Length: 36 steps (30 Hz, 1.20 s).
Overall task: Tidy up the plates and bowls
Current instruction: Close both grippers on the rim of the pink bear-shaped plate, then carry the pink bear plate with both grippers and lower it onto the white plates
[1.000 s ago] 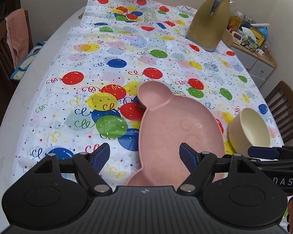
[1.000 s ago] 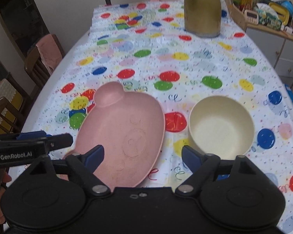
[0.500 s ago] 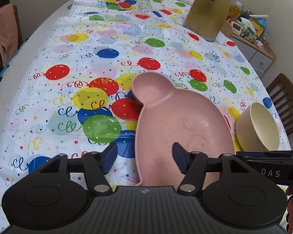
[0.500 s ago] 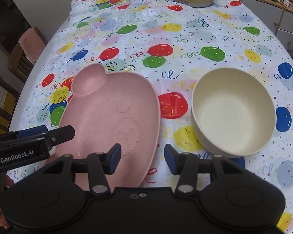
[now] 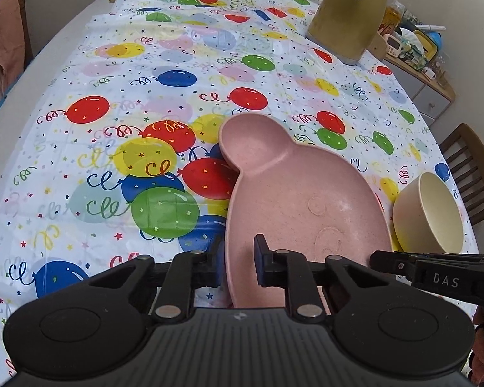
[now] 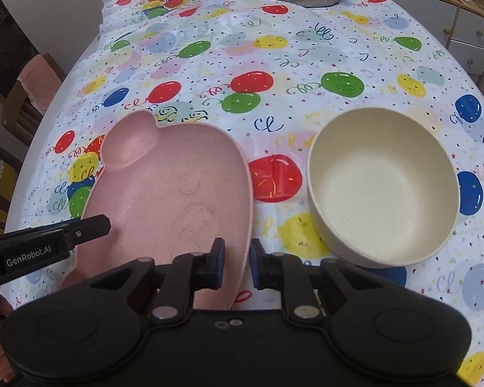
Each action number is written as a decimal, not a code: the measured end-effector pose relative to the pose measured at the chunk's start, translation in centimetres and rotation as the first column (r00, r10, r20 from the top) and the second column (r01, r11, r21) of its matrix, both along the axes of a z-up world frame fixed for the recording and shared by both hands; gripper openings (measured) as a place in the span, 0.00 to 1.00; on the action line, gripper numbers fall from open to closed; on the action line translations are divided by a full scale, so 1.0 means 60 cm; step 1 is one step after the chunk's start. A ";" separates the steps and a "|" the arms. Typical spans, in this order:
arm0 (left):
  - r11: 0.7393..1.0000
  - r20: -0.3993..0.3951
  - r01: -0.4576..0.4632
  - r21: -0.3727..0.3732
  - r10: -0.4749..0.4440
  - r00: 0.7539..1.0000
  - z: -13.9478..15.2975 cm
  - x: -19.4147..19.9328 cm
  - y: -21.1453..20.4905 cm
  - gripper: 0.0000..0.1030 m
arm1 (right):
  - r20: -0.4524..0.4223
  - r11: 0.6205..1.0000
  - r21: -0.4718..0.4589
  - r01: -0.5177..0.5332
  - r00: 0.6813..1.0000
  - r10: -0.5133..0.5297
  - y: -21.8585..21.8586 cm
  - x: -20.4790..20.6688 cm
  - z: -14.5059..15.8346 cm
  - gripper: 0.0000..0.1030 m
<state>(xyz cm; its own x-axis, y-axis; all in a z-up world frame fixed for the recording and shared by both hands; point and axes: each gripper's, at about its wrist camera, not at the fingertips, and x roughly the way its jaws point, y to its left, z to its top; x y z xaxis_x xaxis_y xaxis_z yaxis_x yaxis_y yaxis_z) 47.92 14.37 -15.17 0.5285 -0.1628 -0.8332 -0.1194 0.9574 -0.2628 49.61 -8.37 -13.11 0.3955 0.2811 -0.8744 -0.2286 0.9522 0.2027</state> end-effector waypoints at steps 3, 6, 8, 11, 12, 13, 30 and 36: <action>1.000 -0.006 0.000 0.003 0.000 1.000 0.001 0.001 0.001 0.15 | 0.001 1.000 -0.006 0.010 1.000 -0.010 -0.002 0.001 -0.001 0.07; 1.000 -0.012 -0.006 0.001 0.006 1.000 0.003 0.001 0.004 0.15 | 0.002 1.000 -0.006 0.013 1.000 -0.013 -0.001 0.001 0.001 0.07; 1.000 -0.009 -0.013 -0.005 0.013 1.000 0.006 -0.001 0.009 0.15 | 0.021 1.000 -0.006 0.011 1.000 -0.011 0.001 -0.001 0.006 0.06; 1.000 0.011 -0.012 -0.004 0.012 1.000 0.021 -0.003 0.015 0.15 | 0.038 1.000 -0.003 0.002 0.999 -0.002 0.005 -0.002 0.016 0.06; 1.000 0.018 -0.012 -0.002 0.012 1.000 0.027 -0.004 0.016 0.15 | 0.045 1.000 -0.001 -0.001 0.999 0.001 0.006 -0.002 0.020 0.06; 1.000 0.026 -0.013 -0.003 0.013 1.000 0.034 -0.006 0.019 0.15 | 0.055 1.000 0.001 -0.004 0.998 0.004 0.008 -0.002 0.026 0.06; 0.999 0.086 0.020 0.044 -0.024 0.996 0.160 -0.091 -0.015 0.15 | 0.131 0.997 0.062 -0.046 0.991 0.037 -0.014 -0.058 0.136 0.06; 0.997 0.091 0.036 0.063 -0.042 0.995 0.198 -0.149 -0.066 0.15 | 0.140 0.995 0.071 -0.066 0.989 0.056 -0.054 -0.112 0.168 0.06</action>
<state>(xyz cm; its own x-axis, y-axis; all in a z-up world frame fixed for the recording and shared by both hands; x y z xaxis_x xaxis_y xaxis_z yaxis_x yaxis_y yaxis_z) 38.98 10.44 -3.30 0.5976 -0.1345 -0.7904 -0.0600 0.9756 -0.2114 42.91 -11.62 -3.02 0.4905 0.3715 -0.7883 -0.3166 0.9188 0.2359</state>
